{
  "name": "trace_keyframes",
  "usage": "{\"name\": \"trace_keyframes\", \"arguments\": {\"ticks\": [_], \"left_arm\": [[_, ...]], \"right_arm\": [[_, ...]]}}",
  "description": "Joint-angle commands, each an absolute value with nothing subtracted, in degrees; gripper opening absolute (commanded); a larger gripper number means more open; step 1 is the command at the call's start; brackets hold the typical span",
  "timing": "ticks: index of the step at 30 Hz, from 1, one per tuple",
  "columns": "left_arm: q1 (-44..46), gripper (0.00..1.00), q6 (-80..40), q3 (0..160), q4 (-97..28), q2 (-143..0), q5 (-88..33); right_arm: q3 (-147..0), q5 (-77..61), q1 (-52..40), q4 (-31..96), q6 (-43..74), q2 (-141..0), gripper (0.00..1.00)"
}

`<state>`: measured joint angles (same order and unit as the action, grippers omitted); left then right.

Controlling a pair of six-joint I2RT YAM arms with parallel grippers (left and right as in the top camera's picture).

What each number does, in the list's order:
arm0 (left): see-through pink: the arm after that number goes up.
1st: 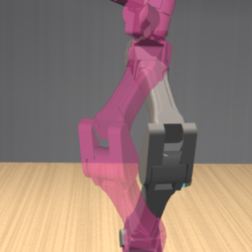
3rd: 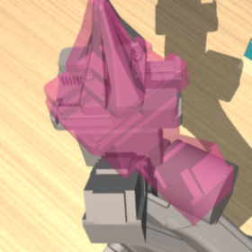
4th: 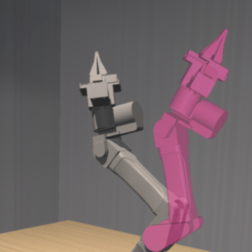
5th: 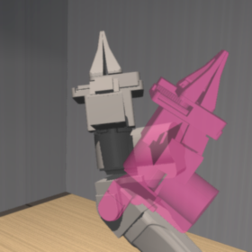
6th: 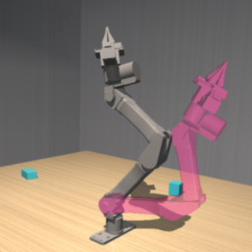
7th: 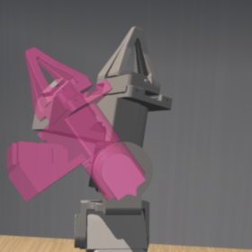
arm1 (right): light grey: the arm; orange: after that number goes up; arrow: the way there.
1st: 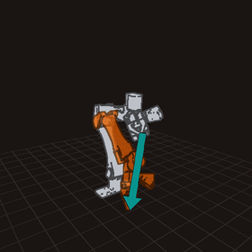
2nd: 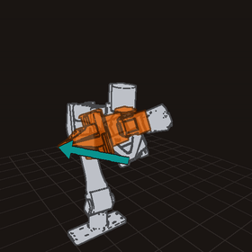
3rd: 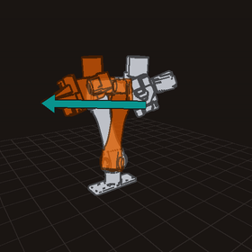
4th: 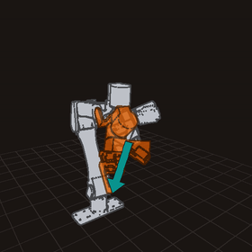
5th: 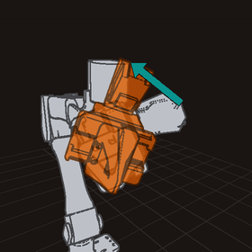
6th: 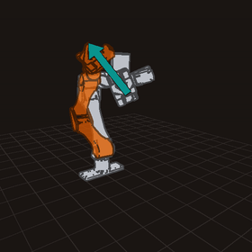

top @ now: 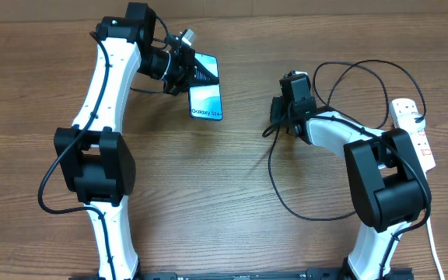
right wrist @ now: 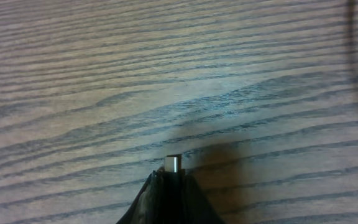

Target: Plug charger to phone and switch on socket

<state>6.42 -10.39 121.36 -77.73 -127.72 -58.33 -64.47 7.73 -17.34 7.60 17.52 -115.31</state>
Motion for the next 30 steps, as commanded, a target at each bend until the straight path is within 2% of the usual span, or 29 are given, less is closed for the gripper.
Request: {"name": "trace_keyframes", "arguments": {"ticks": [1, 3, 8, 12, 17, 22, 23, 25, 30], "left_arm": [[6.39, 0.04, -10.70, 122.50, -77.76, -125.67, -60.64], [6.39, 0.04, -10.70, 122.50, -77.73, -125.67, -60.64], [6.39, 0.04, -10.70, 122.50, -77.71, -125.67, -60.62], [6.39, 0.04, -10.70, 122.50, -77.71, -125.67, -60.62], [6.39, 0.04, -10.72, 122.50, -77.71, -125.67, -60.20], [6.39, 0.04, -10.72, 122.50, -77.71, -125.67, -59.53], [6.39, 0.04, -10.72, 122.50, -77.71, -125.67, -59.55], [6.39, 0.04, -10.72, 122.50, -77.73, -125.67, -59.55], [6.39, 0.04, -10.74, 122.50, -77.73, -125.67, -59.57]], "right_arm": [[-63.31, 6.52, -17.54, 10.11, 17.58, -118.74, 0.11], [-63.31, 6.35, -17.54, 11.35, 17.58, -118.74, 0.16], [-63.31, 6.37, -17.54, 12.45, 17.56, -118.74, 0.18], [-63.29, 6.37, -17.54, 11.84, 17.58, -118.74, 0.12], [-63.31, 6.37, -17.54, 12.95, 17.58, -118.74, 0.12], [-63.31, 6.37, -17.54, 14.35, 17.58, -118.74, 0.07], [-63.31, 6.35, -17.54, 14.61, 17.58, -118.74, 0.07], [-63.31, 6.35, -17.54, 14.98, 17.58, -118.74, 0.14], [-63.31, 6.35, -17.54, 16.01, 17.58, -118.74, 0.15]]}}
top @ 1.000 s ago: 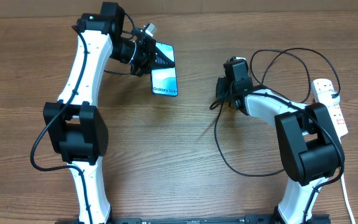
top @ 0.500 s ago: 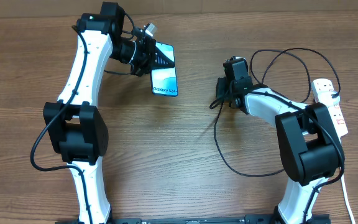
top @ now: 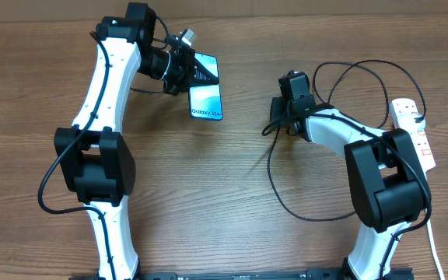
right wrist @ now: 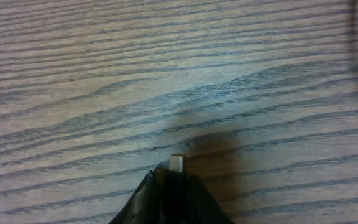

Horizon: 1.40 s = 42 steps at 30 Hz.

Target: Plug charger to phone and switch on socket

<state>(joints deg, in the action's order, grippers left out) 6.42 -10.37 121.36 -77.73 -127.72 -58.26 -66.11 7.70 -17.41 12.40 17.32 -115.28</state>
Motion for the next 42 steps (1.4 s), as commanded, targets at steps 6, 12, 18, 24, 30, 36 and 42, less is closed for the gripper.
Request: {"name": "trace_keyframes", "arguments": {"ticks": [6, 12, 18, 24, 30, 36, 42], "left_arm": [[6.39, 0.04, -10.74, 122.50, -77.73, -125.67, -59.55], [6.39, 0.04, -10.74, 122.50, -77.71, -125.67, -59.55], [6.39, 0.04, -10.74, 122.50, -77.73, -125.67, -59.55], [6.39, 0.04, -10.74, 122.50, -77.73, -125.67, -59.55], [6.39, 0.04, -10.74, 122.50, -77.76, -125.67, -59.55], [6.39, 0.04, -10.74, 122.50, -77.73, -125.67, -59.55], [6.39, 0.04, -10.72, 122.50, -77.73, -125.67, -59.55]], "right_arm": [[-63.29, 6.35, -17.54, 17.98, 17.58, -118.74, 0.11], [-63.29, 6.35, -17.54, 18.68, 17.58, -118.74, 0.24], [-63.31, 6.37, -17.54, 20.16, 17.58, -118.74, 0.36], [-63.35, 6.59, -17.54, 19.92, 17.58, -118.74, 0.73], [-63.35, 6.55, -17.54, 22.11, 17.58, -118.74, 0.54], [-63.35, 6.52, -17.54, 23.46, 17.58, -118.74, 0.14], [-63.35, 6.33, -17.54, 21.58, 17.56, -118.74, 0.09]]}}
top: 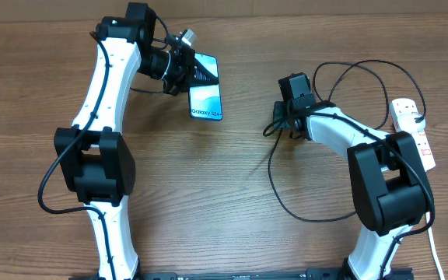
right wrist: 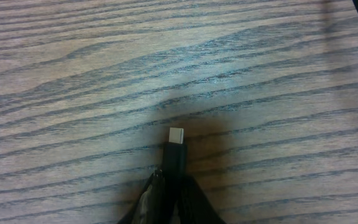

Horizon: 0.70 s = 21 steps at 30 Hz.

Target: Plug charger to phone and switch on socket

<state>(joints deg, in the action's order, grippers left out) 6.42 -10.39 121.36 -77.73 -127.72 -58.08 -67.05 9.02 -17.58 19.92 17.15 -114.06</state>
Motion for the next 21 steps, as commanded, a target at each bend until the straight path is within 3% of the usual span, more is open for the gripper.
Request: {"name": "trace_keyframes", "arguments": {"ticks": [1, 4, 11, 15, 21], "left_arm": [[6.39, 0.04, -10.74, 122.50, -77.73, -125.67, -59.55], [6.39, 0.04, -10.72, 122.50, -77.73, -125.67, -59.55], [6.39, 0.04, -10.70, 122.50, -77.71, -125.67, -59.59], [6.39, 0.04, -9.41, 122.50, -77.58, -125.67, -62.37], [6.28, 0.05, -4.21, 122.50, -73.67, -125.67, -78.70]], "right_arm": [[-63.35, 6.26, -17.54, 21.58, 17.58, -118.74, 0.09], [-63.35, 5.39, -17.54, 21.63, 17.56, -118.74, 0.04], [-64.20, 2.44, -16.99, 21.85, 17.58, -117.80, 0.03], [-64.90, -9.61, -14.20, 23.31, 15.11, -113.38, 0.03], [-64.90, -36.58, -8.10, 27.42, 5.23, -103.96, 0.04]]}}
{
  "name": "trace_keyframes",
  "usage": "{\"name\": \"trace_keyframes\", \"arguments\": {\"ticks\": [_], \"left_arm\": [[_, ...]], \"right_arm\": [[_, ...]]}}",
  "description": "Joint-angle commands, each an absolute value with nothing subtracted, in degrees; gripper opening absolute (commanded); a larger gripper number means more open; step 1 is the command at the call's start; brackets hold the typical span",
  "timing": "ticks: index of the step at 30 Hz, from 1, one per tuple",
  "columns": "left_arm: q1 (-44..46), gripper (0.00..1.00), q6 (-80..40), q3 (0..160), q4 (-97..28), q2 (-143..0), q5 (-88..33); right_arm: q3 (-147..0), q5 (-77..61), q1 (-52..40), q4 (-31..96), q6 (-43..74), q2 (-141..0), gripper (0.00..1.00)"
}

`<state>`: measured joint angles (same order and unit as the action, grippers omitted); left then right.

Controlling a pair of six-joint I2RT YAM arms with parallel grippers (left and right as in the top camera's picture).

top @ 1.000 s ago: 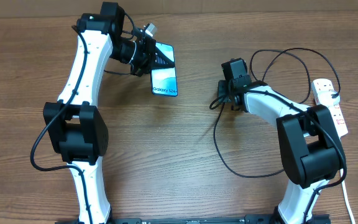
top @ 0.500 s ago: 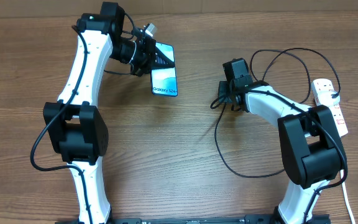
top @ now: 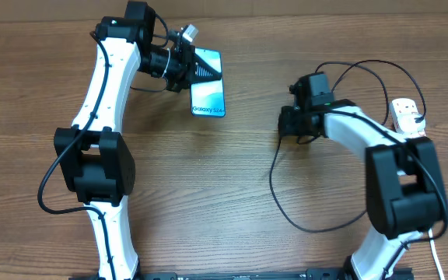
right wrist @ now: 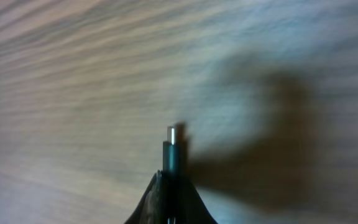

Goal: Plug charger to phone and switch on socket
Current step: 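Raise and rotate the right gripper, bringing the plug under the phone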

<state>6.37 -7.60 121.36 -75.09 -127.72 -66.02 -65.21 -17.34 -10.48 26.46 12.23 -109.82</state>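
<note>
The phone (top: 208,99), its blue screen reading Galaxy S24, lies on the wooden table (top: 208,202) at the upper middle. My left gripper (top: 197,68) is shut on the phone's top end. My right gripper (top: 290,123) is shut on the charger plug (right wrist: 173,152), whose metal tip (right wrist: 173,132) juts past the fingertips above the blurred table. Its black cable (top: 278,194) loops over the table to the white socket strip (top: 414,128) at the right edge. Phone and plug are well apart.
The cable also arcs behind my right arm (top: 356,132) toward the socket strip. Bare wood lies between the phone and the plug. The left arm (top: 103,101) stands along the table's left side.
My right gripper, still holding the plug, has shifted right and slightly toward the near edge; its view is now blurred. The phone in the left gripper has shifted a little to the right.
At the first two moments my right gripper held the plug low over the wood, only its tip showing, while the left gripper held the phone's top. Later more of the plug showed past the fingers. Now the right gripper sits further right, plug still held.
</note>
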Motion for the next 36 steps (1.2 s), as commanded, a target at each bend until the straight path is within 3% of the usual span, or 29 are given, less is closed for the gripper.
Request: {"name": "trace_keyframes", "arguments": {"ticks": [1, 6, 17, 26, 32, 36], "left_arm": [[6.28, 0.04, -4.21, 122.50, -72.16, -125.67, -81.03], [6.31, 0.04, -4.23, 122.50, -64.01, -125.67, -90.41], [6.42, 0.04, -14.59, 122.52, -60.80, -125.67, -90.52], [6.39, 0.04, -22.48, 122.52, -60.82, -125.67, -88.27], [6.39, 0.04, -32.47, 122.52, -56.66, -125.67, -80.58], [7.22, 0.04, -36.47, 122.52, -52.14, -125.67, -78.83]], "right_arm": [[-64.90, -41.82, -7.31, 28.95, 2.55, -102.61, 0.04], [-64.90, -67.64, -4.80, 38.00, -11.99, -97.32, 0.04], [-64.84, -88.05, -6.63, 38.28, -13.87, -96.23, 0.04], [-64.84, -89.32, -6.81, 38.06, -7.38, -96.23, 0.04], [-64.88, -88.77, -6.81, 35.46, 4.40, -96.23, 0.04], [-64.90, -81.14, -6.81, 27.75, 17.04, -96.23, 0.04]]}}
